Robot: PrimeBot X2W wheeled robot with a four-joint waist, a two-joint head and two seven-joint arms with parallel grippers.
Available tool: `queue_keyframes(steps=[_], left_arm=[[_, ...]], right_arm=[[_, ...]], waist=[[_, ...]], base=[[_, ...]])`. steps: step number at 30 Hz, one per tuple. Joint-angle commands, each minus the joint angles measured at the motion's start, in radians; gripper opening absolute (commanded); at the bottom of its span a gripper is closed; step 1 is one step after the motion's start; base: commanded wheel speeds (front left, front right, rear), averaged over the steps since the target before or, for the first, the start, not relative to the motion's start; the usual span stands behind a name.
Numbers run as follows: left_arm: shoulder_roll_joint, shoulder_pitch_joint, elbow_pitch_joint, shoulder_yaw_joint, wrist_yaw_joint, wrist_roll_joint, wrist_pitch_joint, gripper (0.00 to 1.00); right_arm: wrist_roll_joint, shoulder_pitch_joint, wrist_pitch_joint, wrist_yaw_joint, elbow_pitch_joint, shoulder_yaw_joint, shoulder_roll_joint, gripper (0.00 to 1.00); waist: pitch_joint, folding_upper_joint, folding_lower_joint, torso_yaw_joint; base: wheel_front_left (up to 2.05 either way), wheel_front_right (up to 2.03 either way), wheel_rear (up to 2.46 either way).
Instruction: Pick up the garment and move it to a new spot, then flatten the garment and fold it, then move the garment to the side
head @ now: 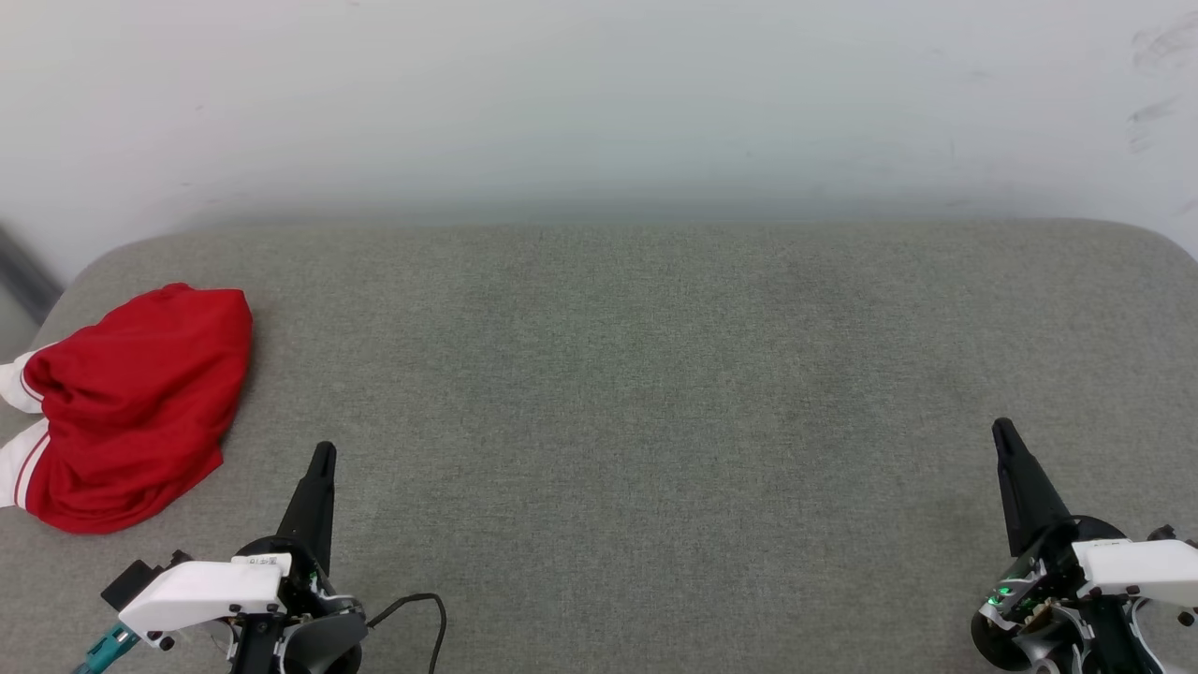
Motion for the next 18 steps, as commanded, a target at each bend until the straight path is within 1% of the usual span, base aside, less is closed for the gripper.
queue_keyframes(steps=[1, 18], left_arm=[[-0.001, -0.008, -0.001, 0.001, -0.003, 0.001, 0.002, 0.0], [-0.001, -0.008, -0.001, 0.001, -0.003, 0.001, 0.002, 0.0]], right_arm=[[0.004, -0.012, 0.0, 0.0, 0.001, 0.0, 0.003, 0.0], [0.004, -0.012, 0.0, 0.0, 0.001, 0.0, 0.003, 0.0]], waist=[[0.0, -0.0001, 0.0, 0.0], [0.0, -0.0001, 0.0, 0.0]], base=[[0.0, 0.0, 0.0], [0.0, 0.0, 0.0]])
